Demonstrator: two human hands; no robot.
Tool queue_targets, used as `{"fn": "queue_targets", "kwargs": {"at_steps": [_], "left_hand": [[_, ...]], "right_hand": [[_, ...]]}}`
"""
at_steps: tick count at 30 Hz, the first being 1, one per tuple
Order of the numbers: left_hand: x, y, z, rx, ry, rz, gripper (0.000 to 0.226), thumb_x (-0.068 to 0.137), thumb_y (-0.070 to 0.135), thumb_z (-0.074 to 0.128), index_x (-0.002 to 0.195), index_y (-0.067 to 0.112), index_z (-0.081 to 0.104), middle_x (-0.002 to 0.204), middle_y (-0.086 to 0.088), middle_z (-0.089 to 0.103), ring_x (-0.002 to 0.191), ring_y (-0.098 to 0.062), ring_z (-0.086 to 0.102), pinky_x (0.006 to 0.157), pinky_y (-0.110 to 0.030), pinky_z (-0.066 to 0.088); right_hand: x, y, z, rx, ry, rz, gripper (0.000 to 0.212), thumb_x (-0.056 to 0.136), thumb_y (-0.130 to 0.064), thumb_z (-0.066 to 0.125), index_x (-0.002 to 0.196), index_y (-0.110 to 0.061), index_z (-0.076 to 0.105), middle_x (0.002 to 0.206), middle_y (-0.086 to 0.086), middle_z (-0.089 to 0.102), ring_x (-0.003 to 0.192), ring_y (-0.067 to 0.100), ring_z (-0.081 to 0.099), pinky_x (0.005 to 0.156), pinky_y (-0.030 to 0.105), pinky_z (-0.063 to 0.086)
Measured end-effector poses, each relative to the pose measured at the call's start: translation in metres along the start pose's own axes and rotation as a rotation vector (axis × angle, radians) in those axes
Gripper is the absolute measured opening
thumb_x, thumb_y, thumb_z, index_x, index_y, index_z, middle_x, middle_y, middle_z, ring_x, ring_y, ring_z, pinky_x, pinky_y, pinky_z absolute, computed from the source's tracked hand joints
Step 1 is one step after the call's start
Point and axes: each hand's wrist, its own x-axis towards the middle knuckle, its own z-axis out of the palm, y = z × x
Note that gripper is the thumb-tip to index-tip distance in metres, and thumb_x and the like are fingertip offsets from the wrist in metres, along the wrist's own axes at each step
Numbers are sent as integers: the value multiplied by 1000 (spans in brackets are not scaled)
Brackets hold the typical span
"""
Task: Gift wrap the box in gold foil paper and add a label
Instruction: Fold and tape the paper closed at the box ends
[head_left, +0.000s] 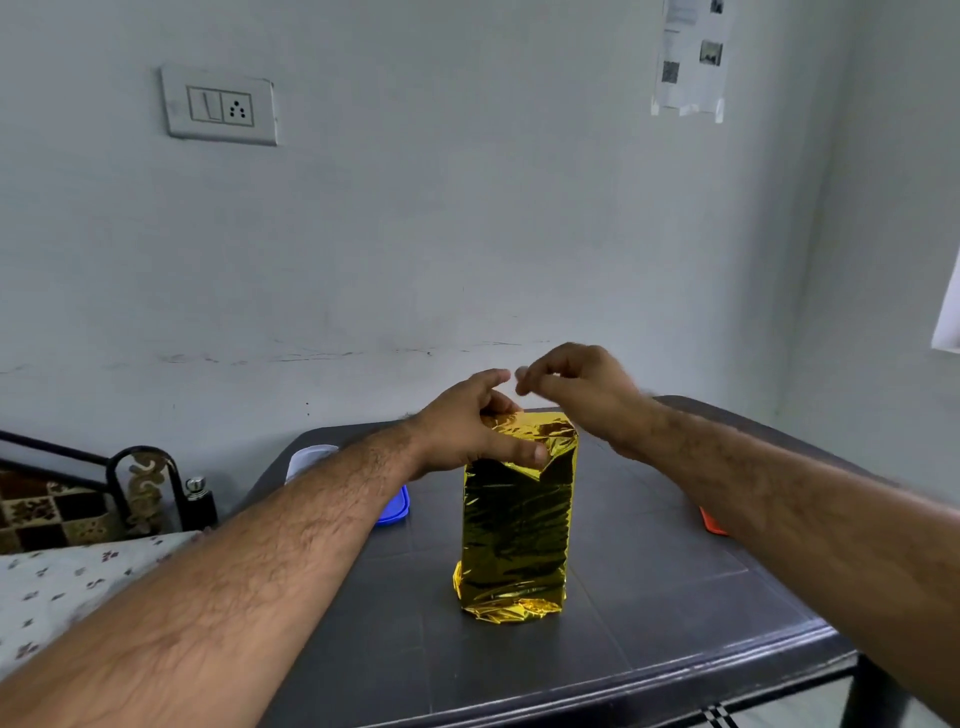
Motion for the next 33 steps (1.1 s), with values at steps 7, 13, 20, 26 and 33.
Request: {"fn": "queue_targets", "kwargs": {"at_steps": [7,13,20,26,33], "left_hand": [[-33,7,8,-324,297,226,119,64,105,43,157,31,44,158,16,49,145,2,43,104,-12,34],[-70,0,50,398,807,669,37,102,39,60,130,15,68,129,4,67,125,-14,58,107,-38,40],[-58,34,139,918,717,1047,24,99,12,59,114,18,76,113,3,71,117,-22,67,91,-48,40],[28,23,218,411,486,715,18,96,12,65,113,15,71,102,3,73,96,-19,65,87,-37,51],[97,-13,286,-234,521,147,10,100,14,65,103,21,72,93,10,72,86,-4,67,81,-27,57]], "right_hand": [[-37,35,3,389,355,-51,31,109,-32,56,101,-12,80,108,-5,75,92,-11,63,80,10,48],[-61,96,19,261,425,-61,17,106,-29,63,103,-22,78,101,-7,71,86,4,63,74,21,48],[-81,184,-29,-227,707,144,14,97,-24,74,109,-17,75,112,-3,67,102,16,59,98,38,51],[-73,237,-65,-301,659,630,96,75,-43,94,151,-13,43,147,10,52,136,34,49,115,44,42],[-72,261,-68,-228,685,782,65,78,-49,89,128,-22,57,124,3,71,113,28,69,97,40,55]]}}
